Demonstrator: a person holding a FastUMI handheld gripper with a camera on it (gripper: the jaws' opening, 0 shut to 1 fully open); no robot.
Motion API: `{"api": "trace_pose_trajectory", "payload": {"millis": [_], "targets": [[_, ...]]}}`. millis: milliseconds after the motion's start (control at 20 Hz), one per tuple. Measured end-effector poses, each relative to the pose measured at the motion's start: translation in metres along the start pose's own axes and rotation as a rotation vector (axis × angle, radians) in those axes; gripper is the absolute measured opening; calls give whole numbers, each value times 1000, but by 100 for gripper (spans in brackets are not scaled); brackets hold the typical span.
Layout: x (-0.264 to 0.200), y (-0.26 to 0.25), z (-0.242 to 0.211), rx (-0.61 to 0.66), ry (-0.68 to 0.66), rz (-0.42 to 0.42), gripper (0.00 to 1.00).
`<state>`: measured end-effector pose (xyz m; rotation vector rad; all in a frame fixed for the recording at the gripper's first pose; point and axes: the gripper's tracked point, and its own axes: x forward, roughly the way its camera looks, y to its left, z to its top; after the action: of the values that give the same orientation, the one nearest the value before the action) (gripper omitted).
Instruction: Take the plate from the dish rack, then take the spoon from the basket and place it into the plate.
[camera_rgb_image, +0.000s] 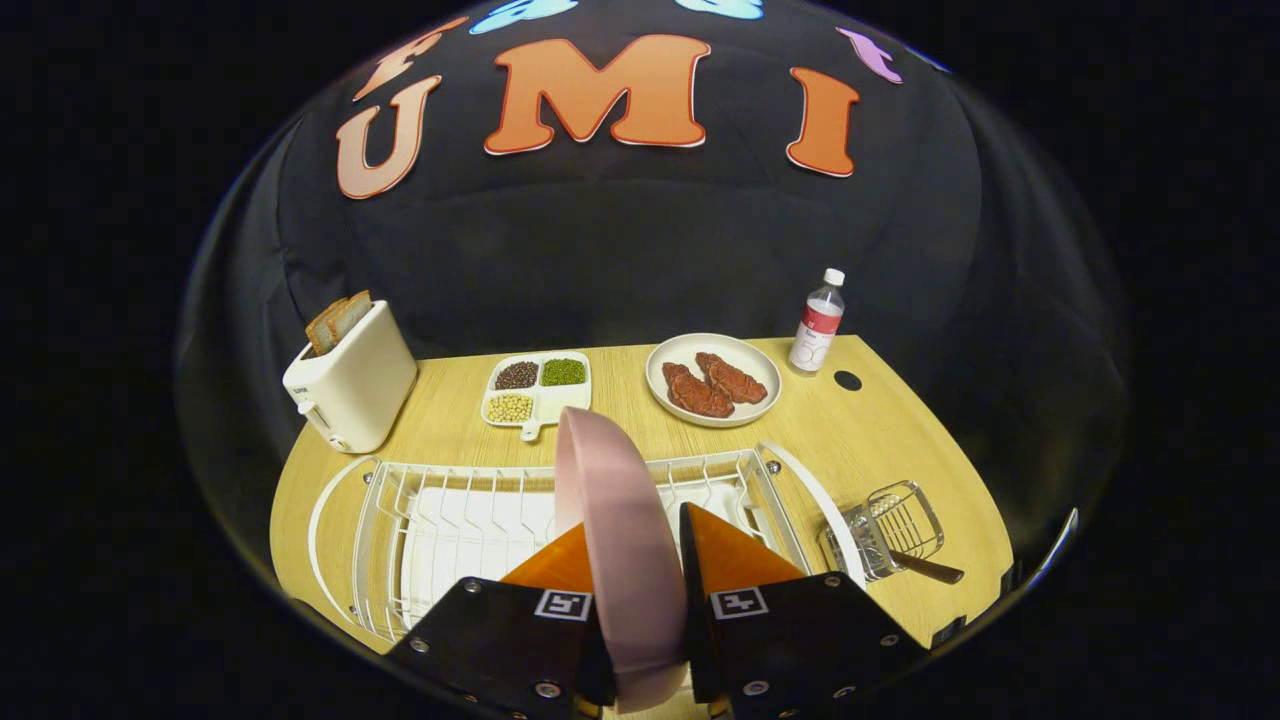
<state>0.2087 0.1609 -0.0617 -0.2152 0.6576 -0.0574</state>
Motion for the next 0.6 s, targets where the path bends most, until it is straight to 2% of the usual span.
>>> {"api": "trace_pose_trajectory", "payload": {"millis": [100,250,400,600], "targets": [[-4,-3,11,-18,-31,-20,29],[-18,5,22,23,-48,36,29],[-32,-4,26,26,-72,38,29],[-60,-5,21,37,-94,86,29]]}}
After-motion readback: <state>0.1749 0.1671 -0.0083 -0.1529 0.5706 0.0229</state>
